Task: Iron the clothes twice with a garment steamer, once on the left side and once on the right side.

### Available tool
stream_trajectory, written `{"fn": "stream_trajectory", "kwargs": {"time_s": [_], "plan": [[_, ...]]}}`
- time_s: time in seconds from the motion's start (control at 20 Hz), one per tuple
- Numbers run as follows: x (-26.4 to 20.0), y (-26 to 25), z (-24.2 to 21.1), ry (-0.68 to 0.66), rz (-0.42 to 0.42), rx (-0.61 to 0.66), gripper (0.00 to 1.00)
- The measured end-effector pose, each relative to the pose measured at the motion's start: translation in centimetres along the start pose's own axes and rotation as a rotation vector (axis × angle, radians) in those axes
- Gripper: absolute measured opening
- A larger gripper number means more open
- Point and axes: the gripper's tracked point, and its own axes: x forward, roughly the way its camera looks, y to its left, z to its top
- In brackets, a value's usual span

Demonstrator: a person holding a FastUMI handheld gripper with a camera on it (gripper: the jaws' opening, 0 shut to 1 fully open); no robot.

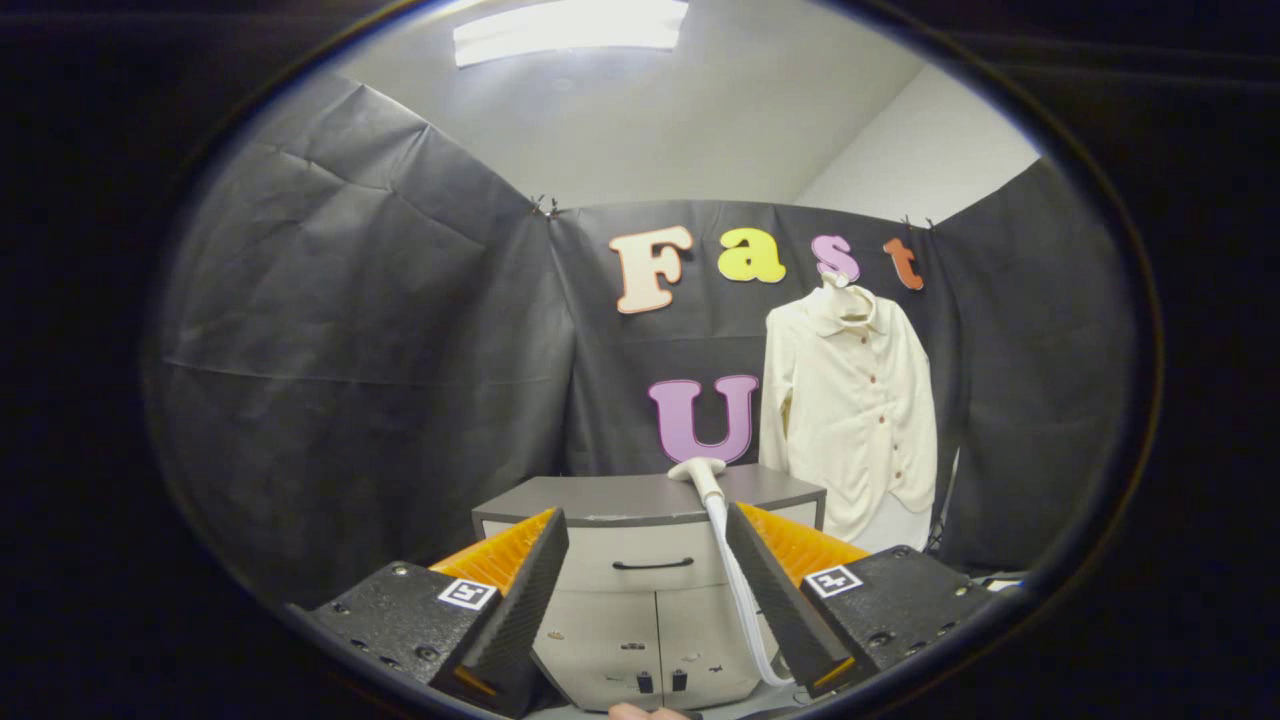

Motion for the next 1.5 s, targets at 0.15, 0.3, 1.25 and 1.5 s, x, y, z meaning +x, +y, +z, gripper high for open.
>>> {"fn": "stream_trajectory", "kwargs": {"time_s": [0.15, 0.3, 1.25, 1.5], "plan": [[0.1, 0.0, -0.2, 0.005, -0.001, -0.003, 0.96], [0.3, 0.2, 0.0, 0.003, 0.010, 0.003, 0.96], [11.3, -2.8, 0.0, -0.026, -0.002, -0.093, 0.96], [15.8, -4.0, -1.5, 0.003, -0.004, -0.076, 0.97]]}}
